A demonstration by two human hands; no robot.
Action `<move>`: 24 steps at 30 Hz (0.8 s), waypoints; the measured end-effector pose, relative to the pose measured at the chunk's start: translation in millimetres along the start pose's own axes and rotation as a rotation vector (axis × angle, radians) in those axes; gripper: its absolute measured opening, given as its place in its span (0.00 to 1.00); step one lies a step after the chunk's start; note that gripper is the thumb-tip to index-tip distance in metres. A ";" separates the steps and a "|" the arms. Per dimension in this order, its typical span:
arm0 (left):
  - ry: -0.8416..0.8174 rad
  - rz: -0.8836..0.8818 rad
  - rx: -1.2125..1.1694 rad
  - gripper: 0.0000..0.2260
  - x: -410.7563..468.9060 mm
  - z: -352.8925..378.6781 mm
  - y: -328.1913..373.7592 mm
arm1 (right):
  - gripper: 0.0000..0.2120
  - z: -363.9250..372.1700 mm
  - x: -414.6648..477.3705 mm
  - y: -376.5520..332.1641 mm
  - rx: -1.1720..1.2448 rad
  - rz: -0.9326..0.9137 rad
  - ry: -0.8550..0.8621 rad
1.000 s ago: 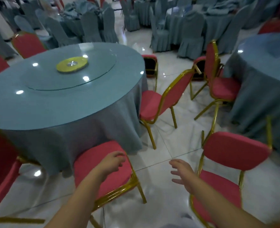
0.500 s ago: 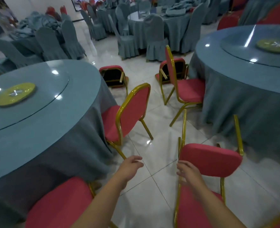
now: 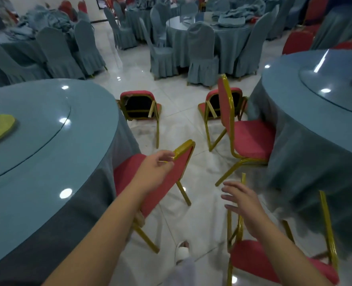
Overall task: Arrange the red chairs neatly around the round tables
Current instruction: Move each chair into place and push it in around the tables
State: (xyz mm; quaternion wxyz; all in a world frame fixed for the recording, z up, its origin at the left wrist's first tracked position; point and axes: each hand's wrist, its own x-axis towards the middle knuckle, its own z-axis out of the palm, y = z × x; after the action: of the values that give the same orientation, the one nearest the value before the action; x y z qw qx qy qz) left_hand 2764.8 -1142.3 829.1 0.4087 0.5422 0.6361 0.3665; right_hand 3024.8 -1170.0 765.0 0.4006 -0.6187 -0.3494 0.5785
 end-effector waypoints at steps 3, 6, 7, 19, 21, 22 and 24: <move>0.000 -0.049 -0.042 0.10 79.7 -17.6 3.0 | 0.07 19.3 55.3 -47.8 -0.054 0.003 -0.007; -0.064 -0.093 -0.023 0.09 142.7 -24.3 -7.3 | 0.07 41.2 102.5 -83.5 -0.083 -0.015 -0.023; -0.081 -0.119 -0.029 0.08 161.1 -24.2 -11.1 | 0.07 46.0 117.7 -91.8 -0.080 -0.024 -0.008; -0.202 -0.339 -0.187 0.09 308.6 4.7 -33.5 | 0.05 74.3 296.0 -151.4 -0.121 0.038 -0.028; -0.184 -0.361 -0.215 0.08 335.6 7.0 -35.0 | 0.06 86.1 338.8 -168.1 -0.147 0.022 -0.100; -0.161 -0.375 -0.219 0.08 350.9 7.7 -35.7 | 0.06 92.4 361.8 -176.8 -0.160 0.016 -0.125; -0.098 -0.409 -0.224 0.09 381.9 10.8 -38.4 | 0.05 103.1 406.6 -191.6 -0.167 0.021 -0.176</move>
State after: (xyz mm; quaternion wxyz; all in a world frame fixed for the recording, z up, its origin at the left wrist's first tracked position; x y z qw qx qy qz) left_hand 2730.0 -769.7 743.1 0.5624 0.3703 0.6676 0.3176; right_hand 2963.3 -713.0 759.3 0.3095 -0.6003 -0.4236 0.6036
